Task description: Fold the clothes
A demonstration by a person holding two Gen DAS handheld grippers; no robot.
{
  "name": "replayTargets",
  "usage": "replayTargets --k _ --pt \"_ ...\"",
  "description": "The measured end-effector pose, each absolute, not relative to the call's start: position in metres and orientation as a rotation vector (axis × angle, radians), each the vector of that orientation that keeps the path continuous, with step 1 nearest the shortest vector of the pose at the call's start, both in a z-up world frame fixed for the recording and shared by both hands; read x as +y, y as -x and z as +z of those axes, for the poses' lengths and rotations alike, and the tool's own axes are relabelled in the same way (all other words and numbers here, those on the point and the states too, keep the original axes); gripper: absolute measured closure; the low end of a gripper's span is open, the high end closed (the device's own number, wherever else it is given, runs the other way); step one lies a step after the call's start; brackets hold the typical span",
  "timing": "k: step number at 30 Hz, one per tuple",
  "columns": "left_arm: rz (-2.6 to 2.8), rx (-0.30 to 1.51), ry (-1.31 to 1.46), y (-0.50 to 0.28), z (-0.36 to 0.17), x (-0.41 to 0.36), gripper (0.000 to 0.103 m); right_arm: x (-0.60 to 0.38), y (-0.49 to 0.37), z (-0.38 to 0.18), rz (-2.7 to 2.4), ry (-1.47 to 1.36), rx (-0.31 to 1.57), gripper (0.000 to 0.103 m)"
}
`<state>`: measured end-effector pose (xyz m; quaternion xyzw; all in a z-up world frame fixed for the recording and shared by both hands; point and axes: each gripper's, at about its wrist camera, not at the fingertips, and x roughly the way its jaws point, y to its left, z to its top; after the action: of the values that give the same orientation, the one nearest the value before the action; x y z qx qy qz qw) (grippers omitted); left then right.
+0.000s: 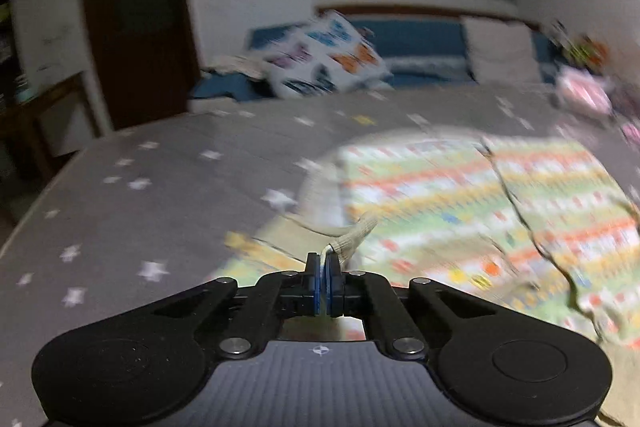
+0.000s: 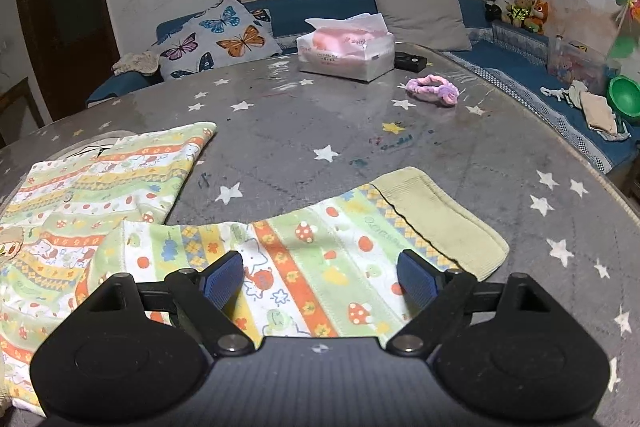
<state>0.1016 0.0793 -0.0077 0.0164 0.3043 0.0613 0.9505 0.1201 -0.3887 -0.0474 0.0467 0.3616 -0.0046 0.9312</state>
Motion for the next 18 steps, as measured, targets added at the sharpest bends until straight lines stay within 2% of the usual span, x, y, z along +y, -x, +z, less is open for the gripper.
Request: replayTargets --k 9,15,18 --pt "0.464 0.588 0.125 -0.054 -0.001 0.172 0.101 -0.388 -0.121 -0.049 -0.014 -0.079 0.741 0.015" --pt "0.528 0.663 0.164 -0.033 -0.026 0.193 0.1 -0.383 -0.123 -0.051 -0.008 -0.055 0.748 0.006" --pt "0.562 0.665 0.13 -0.029 -0.027 0.191 0.088 -0.38 -0.122 -0.053 -0.008 -0.033 0.749 0.006"
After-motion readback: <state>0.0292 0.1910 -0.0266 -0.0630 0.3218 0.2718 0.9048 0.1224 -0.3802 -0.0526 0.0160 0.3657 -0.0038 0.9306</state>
